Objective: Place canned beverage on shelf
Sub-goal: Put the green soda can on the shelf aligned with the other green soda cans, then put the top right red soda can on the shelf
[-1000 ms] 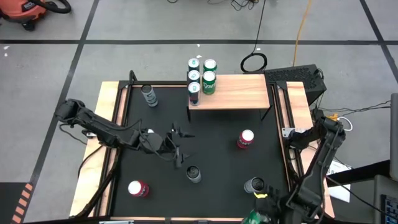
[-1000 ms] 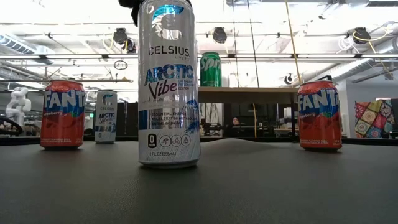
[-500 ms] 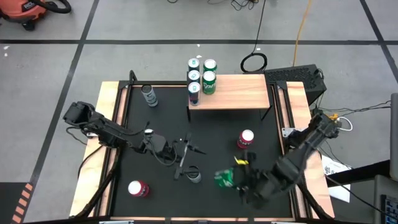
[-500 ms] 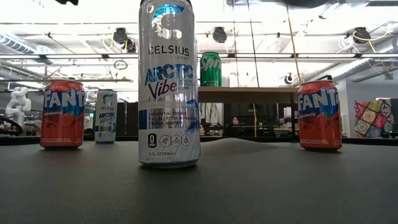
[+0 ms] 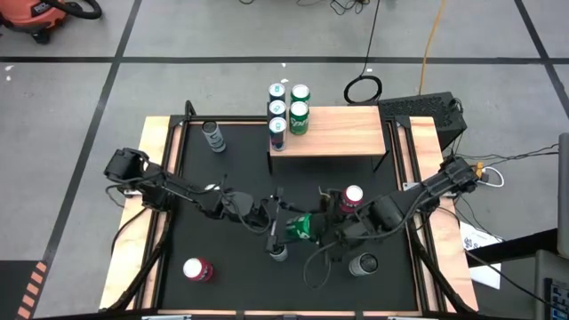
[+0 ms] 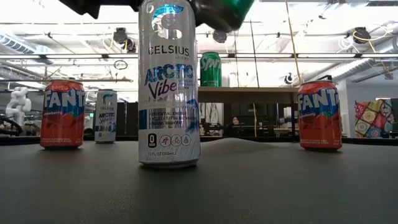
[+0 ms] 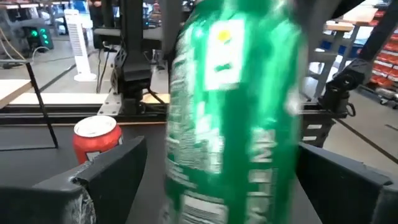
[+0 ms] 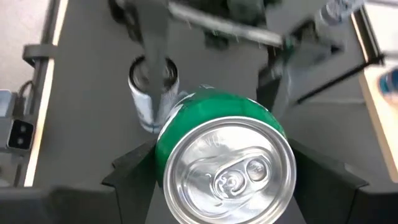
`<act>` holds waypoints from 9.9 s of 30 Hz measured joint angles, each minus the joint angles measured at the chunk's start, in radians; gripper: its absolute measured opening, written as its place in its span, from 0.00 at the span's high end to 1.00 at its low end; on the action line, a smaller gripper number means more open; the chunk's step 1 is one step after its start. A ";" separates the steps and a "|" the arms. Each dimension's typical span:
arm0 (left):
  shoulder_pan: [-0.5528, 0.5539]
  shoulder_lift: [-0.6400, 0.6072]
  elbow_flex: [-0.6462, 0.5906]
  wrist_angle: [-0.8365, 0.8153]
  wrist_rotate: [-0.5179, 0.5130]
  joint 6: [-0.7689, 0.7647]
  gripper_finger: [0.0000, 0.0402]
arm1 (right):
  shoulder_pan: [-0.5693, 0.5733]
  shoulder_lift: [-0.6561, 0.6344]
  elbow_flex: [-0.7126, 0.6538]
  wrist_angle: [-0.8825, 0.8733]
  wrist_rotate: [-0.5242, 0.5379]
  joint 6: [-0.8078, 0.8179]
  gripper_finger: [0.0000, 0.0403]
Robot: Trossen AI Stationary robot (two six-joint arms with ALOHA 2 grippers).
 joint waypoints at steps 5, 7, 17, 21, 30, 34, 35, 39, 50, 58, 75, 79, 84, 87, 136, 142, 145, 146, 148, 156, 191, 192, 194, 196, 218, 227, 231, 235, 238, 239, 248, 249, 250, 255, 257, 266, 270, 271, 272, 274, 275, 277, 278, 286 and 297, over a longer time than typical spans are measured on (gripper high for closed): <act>0.016 0.013 0.008 0.005 0.002 0.001 0.02 | -0.016 0.000 0.000 0.038 -0.015 -0.059 0.27; 0.020 0.013 0.008 0.003 0.002 0.005 0.02 | -0.021 0.000 0.000 0.041 -0.025 -0.068 0.27; 0.021 0.010 0.008 0.009 0.019 0.061 0.30 | -0.020 0.000 0.000 0.062 -0.010 -0.071 0.22; 0.027 0.000 0.008 0.008 -0.016 0.067 0.31 | -0.001 0.000 0.000 0.028 0.141 -0.030 0.18; 0.016 -0.009 0.006 0.002 -0.149 0.139 0.31 | 0.120 -0.007 -0.024 0.021 0.544 0.097 0.17; 0.017 -0.009 0.006 0.016 -0.150 0.148 0.31 | 0.158 -0.057 -0.153 0.022 0.608 0.231 0.17; 0.017 -0.009 0.006 0.014 -0.155 0.155 0.31 | 0.165 -0.079 -0.203 0.031 0.625 0.277 0.17; 0.017 -0.009 0.006 0.038 -0.153 0.160 0.31 | 0.186 -0.181 -0.441 0.190 0.660 0.369 0.17; 0.052 -0.011 0.006 0.057 -0.054 0.157 0.31 | 0.176 -0.444 -1.084 1.504 0.496 -0.184 0.17; 0.052 -0.004 0.005 0.060 -0.052 0.154 0.31 | 0.069 -0.416 -1.217 1.966 0.281 -0.380 0.17; 0.050 -0.004 0.005 0.057 -0.086 0.128 0.31 | -0.033 -0.282 -1.112 1.966 0.157 -0.409 0.20; 0.050 -0.004 0.005 0.058 -0.089 0.120 0.31 | -0.045 -0.282 -1.111 1.969 0.142 -0.393 0.26; 0.050 -0.004 0.005 0.047 -0.090 0.117 0.24 | -0.057 -0.282 -1.111 1.954 0.128 -0.377 0.29; 0.050 -0.004 0.006 0.023 -0.115 0.130 0.19 | -0.058 -0.281 -1.111 1.950 0.138 -0.374 0.29; 0.215 -0.224 -0.067 -0.455 -0.432 0.101 0.15 | -0.779 -0.278 -0.956 1.515 -0.369 -0.301 0.29; 0.215 -0.225 -0.067 -0.475 -0.433 0.097 0.15 | -0.790 -0.260 -0.932 1.489 -0.355 -0.303 0.29; 0.215 -0.225 -0.067 -0.494 -0.435 0.076 0.15 | -0.804 -0.261 -0.931 1.482 -0.337 -0.311 0.29; 0.215 -0.225 -0.067 -0.498 -0.437 0.075 0.15 | -0.809 -0.261 -0.931 1.482 -0.337 -0.311 0.29; 0.215 -0.224 -0.067 -0.500 -0.438 0.075 0.15 | -0.818 -0.261 -0.931 1.482 -0.339 -0.311 0.29; 0.215 -0.224 -0.067 -0.499 -0.441 0.074 0.15 | -0.835 -0.261 -0.931 1.474 -0.344 -0.313 0.27; 0.093 -0.311 -0.066 -0.487 -0.527 0.076 0.15 | -0.412 -0.625 -0.933 0.619 -0.202 0.088 0.12; 0.089 -0.311 -0.066 -0.483 -0.528 0.075 0.15 | -0.393 -0.627 -0.933 0.571 -0.202 0.123 0.12; 0.081 -0.311 -0.066 -0.478 -0.528 0.063 0.15 | -0.359 -0.627 -0.933 0.487 -0.201 0.189 0.12; 0.073 -0.311 -0.066 -0.478 -0.527 0.039 0.15 | -0.328 -0.628 -0.933 0.410 -0.201 0.249 0.12; -0.004 -0.311 -0.066 -0.443 -0.525 -0.004 0.15 | -0.182 -0.538 -0.934 0.183 0.018 0.577 0.12; -0.004 -0.311 -0.066 -0.451 -0.526 -0.005 0.15 | -0.180 -0.438 -0.934 0.121 0.033 0.670 0.12; -0.004 -0.311 -0.066 -0.451 -0.526 -0.005 0.15 | -0.180 -0.413 -0.934 0.135 0.033 0.667 0.16; -0.004 -0.308 -0.066 -0.450 -0.523 -0.005 0.15 | -0.180 -0.411 -0.934 0.142 0.033 0.660 0.27; -0.004 -0.288 -0.066 -0.441 -0.519 -0.005 0.15 | -0.179 -0.421 -0.934 0.154 0.022 0.637 0.32; -0.004 -0.279 -0.066 -0.440 -0.518 -0.005 0.15 | -0.176 -0.424 -0.935 0.175 0.010 0.616 0.32; 0.010 -0.202 -0.066 -0.371 -0.331 0.005 0.15 | -0.109 -0.446 -0.863 0.506 -0.027 0.319 0.31; 0.011 -0.195 -0.066 -0.350 -0.297 0.005 0.15 | -0.105 -0.446 -0.847 0.520 -0.015 0.284 0.31; 0.012 -0.189 -0.066 -0.335 -0.267 0.005 0.15 | -0.101 -0.446 -0.830 0.535 0.005 0.256 0.31; 0.012 -0.161 -0.066 -0.266 -0.202 0.029 0.15 | -0.094 -0.440 -0.774 0.623 0.056 0.116 0.31; 0.013 -0.143 -0.066 -0.247 -0.198 0.031 0.15 | -0.094 -0.432 -0.766 0.671 0.053 0.066 0.31; 0.051 -0.060 -0.066 -0.130 -0.085 0.032 0.11 | -0.094 -0.379 -0.729 0.757 0.048 -0.110 0.31; 0.072 -0.031 -0.066 -0.087 -0.060 0.030 0.09 | -0.095 -0.347 -0.696 0.779 0.011 -0.194 0.31; 0.074 -0.028 -0.066 -0.083 -0.057 0.030 0.09 | -0.095 -0.339 -0.692 0.786 0.002 -0.210 0.31; 0.078 -0.025 -0.066 -0.078 -0.053 0.030 0.09 | -0.095 -0.332 -0.684 0.789 0.002 -0.227 0.31; 0.083 -0.022 -0.066 -0.073 -0.042 0.032 0.09 | -0.095 -0.316 -0.667 0.786 0.004 -0.244 0.31; 0.085 -0.021 -0.066 -0.072 -0.037 0.038 0.09 | -0.095 -0.313 -0.662 0.782 0.005 -0.251 0.31; 0.086 -0.021 -0.066 -0.060 -0.019 0.055 0.10 | -0.095 -0.309 -0.656 0.789 0.005 -0.259 0.31; 0.086 -0.021 -0.066 -0.052 -0.008 0.057 0.11 | -0.095 -0.309 -0.656 0.795 0.003 -0.259 0.31; 0.091 -0.021 -0.060 -0.050 0.013 0.062 0.32 | -0.095 -0.310 -0.655 0.797 0.004 -0.260 0.31; 0.095 -0.020 -0.058 -0.016 -0.102 0.106 0.30 | -0.060 -0.312 -0.677 0.869 0.225 -0.030 0.15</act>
